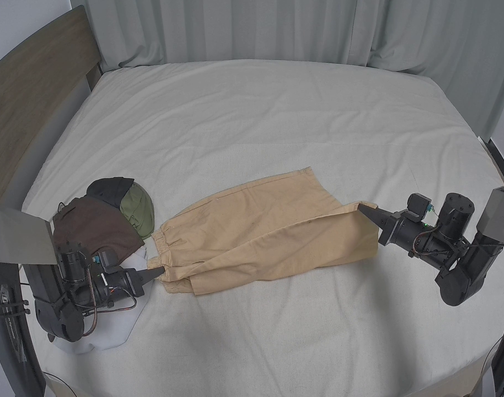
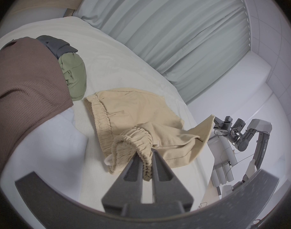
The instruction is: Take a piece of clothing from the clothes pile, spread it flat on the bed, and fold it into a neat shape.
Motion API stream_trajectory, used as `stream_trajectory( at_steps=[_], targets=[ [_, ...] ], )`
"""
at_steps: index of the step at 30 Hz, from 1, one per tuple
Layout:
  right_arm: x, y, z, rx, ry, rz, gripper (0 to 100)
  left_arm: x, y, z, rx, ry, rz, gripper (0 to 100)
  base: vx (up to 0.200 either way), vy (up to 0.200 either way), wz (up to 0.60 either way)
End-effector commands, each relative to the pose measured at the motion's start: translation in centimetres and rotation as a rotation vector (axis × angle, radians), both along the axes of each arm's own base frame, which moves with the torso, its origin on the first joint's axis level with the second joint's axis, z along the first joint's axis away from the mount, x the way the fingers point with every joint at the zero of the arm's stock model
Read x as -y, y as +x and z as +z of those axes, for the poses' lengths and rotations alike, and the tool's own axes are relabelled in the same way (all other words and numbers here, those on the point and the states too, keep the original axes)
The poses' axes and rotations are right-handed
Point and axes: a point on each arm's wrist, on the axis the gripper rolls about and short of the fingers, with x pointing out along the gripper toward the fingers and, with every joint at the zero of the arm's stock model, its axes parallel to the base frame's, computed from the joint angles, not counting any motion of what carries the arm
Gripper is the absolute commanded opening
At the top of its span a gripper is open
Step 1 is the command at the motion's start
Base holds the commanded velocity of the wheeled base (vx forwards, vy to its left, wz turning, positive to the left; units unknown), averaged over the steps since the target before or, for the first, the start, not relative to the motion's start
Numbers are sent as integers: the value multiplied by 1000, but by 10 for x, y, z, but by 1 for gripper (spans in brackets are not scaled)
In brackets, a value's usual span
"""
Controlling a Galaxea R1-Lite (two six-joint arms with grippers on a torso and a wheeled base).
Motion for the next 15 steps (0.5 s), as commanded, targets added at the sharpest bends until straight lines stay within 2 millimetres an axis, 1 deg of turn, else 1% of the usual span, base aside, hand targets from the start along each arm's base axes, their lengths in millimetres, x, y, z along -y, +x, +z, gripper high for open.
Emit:
stream_trajectory(
  at_steps=[1,7,15],
  targets=[
    [-1,6,5,28,5,-4,0,0,3,2,6,-7,10,0,0,0,0],
    [-4,9,9,53,9,4,0,-1,4,3,12,-11,14,0,0,0,0],
    [-7,23,16,108,19,4,0,-1,7,6,27,-12,26,0,0,0,0]
  ],
)
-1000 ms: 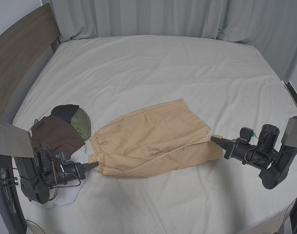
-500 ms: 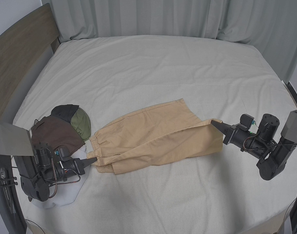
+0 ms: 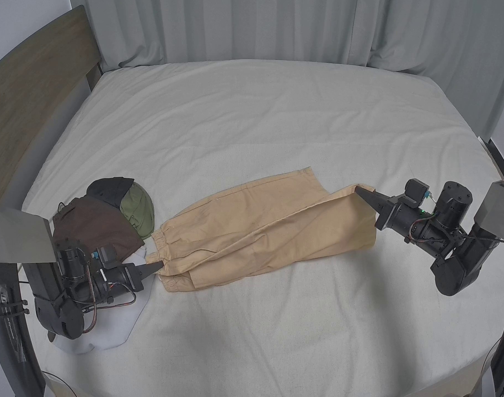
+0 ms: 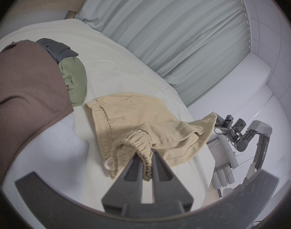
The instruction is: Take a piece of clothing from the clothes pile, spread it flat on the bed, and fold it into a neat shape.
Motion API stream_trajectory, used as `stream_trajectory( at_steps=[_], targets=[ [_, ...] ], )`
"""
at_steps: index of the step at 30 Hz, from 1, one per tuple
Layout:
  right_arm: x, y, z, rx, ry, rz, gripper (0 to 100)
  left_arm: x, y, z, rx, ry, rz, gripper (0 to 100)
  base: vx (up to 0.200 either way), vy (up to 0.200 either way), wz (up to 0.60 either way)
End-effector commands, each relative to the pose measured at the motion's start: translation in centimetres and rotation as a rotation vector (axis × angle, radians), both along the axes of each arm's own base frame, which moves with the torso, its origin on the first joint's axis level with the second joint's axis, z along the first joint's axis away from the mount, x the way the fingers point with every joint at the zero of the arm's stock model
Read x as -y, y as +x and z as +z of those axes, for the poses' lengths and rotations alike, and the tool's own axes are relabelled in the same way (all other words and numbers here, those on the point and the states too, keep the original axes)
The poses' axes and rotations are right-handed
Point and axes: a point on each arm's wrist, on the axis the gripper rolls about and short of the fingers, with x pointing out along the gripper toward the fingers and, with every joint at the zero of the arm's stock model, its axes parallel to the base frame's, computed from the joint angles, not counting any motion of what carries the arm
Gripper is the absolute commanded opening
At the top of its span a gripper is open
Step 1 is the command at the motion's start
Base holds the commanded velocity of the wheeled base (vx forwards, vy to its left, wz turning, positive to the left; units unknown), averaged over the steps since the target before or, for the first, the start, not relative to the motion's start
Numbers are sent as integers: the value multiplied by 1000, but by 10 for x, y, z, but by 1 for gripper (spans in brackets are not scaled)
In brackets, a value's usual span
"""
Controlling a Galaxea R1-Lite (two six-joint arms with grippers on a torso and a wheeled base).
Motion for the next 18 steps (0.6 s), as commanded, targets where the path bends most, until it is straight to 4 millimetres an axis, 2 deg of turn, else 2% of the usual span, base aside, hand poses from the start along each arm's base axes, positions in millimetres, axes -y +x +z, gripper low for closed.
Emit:
stream_trajectory(
  at_steps=[1,8,14,18],
  targets=[
    [-2,7,1,21,2,1,0,0,3,2,12,-2,14,0,0,0,0],
    [-5,26,2,66,10,-2,0,-1,5,3,10,-9,29,0,0,0,0],
    [-8,32,6,92,17,4,0,-2,6,3,16,-9,31,0,0,0,0],
    [-18,35,7,111,22,26,0,-5,9,5,28,-11,45,0,0,0,0]
  ],
)
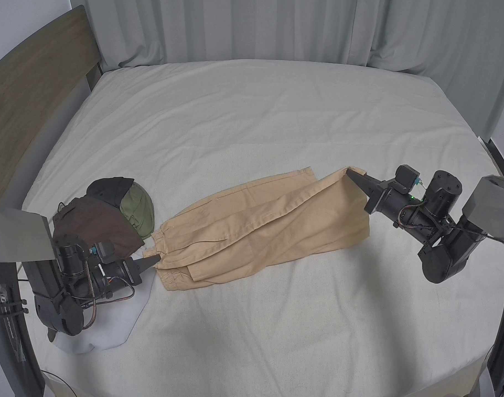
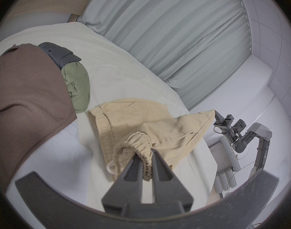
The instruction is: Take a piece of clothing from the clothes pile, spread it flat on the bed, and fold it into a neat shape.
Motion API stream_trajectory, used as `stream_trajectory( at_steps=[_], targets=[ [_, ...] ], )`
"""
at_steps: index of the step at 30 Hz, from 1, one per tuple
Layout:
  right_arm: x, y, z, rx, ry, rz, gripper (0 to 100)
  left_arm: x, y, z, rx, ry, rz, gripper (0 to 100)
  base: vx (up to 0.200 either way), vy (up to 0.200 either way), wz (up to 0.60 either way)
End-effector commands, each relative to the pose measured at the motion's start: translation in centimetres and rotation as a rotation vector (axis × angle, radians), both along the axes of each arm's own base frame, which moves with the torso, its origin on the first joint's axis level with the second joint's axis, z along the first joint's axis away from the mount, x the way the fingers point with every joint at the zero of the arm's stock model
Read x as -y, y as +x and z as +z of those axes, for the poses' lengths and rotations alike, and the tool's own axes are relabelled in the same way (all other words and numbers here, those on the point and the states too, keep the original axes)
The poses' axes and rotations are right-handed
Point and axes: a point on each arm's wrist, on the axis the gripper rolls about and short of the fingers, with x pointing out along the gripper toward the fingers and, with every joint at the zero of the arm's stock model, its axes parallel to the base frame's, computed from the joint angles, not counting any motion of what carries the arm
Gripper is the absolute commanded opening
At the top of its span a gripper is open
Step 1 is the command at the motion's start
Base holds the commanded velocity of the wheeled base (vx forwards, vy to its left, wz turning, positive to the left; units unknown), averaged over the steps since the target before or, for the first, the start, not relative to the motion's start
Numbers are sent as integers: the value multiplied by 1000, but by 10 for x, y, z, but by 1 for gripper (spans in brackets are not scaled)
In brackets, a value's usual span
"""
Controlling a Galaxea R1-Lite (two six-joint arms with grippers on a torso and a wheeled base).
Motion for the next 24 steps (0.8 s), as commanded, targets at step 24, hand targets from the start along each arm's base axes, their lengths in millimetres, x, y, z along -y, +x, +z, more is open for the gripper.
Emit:
stream_trajectory(
  at_steps=[24],
  targets=[
    [-16,42,-2,83,28,-15,0,2,16,3,6,-43,89,0,0,0,0]
  ],
)
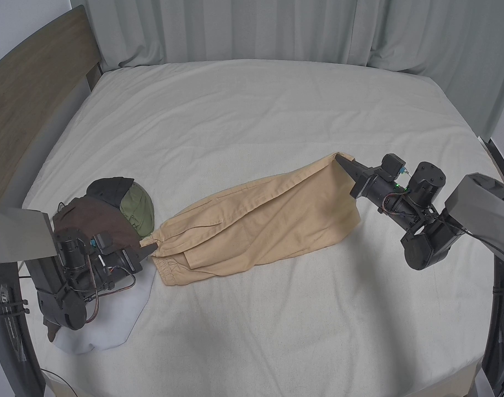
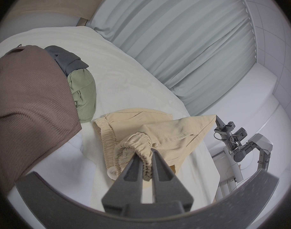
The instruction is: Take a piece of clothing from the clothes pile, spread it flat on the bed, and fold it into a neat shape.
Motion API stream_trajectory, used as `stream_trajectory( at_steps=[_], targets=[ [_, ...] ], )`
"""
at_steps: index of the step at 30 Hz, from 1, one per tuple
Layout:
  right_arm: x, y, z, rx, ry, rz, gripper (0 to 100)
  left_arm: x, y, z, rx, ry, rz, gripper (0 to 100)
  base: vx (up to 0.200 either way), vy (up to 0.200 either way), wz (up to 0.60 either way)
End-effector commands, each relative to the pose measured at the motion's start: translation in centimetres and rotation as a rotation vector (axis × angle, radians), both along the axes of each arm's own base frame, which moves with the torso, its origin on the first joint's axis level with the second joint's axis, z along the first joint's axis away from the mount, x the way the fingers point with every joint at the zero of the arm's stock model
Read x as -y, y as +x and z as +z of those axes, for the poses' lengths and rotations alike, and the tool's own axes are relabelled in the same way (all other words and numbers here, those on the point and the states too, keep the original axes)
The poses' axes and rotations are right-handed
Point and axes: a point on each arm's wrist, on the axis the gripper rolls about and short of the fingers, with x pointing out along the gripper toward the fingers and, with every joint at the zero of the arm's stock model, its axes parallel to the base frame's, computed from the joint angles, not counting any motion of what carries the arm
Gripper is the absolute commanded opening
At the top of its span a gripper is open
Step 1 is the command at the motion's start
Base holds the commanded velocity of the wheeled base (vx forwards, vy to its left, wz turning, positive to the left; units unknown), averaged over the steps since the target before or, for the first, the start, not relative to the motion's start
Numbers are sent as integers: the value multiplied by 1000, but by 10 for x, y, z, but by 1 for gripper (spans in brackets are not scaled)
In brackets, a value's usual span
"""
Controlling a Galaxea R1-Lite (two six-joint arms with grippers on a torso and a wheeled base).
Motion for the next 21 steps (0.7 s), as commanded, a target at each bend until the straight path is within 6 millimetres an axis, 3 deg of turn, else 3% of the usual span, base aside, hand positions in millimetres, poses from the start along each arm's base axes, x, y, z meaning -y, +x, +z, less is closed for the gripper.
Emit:
stream_trajectory(
  at_steps=[1,21],
  targets=[
    [0,3,-3,-1,0,0,0,3,1,-1,0,0,-5,0,0,0,0],
    [-7,43,-9,-19,5,-1,0,3,12,-10,-20,-32,11,0,0,0,0]
  ],
)
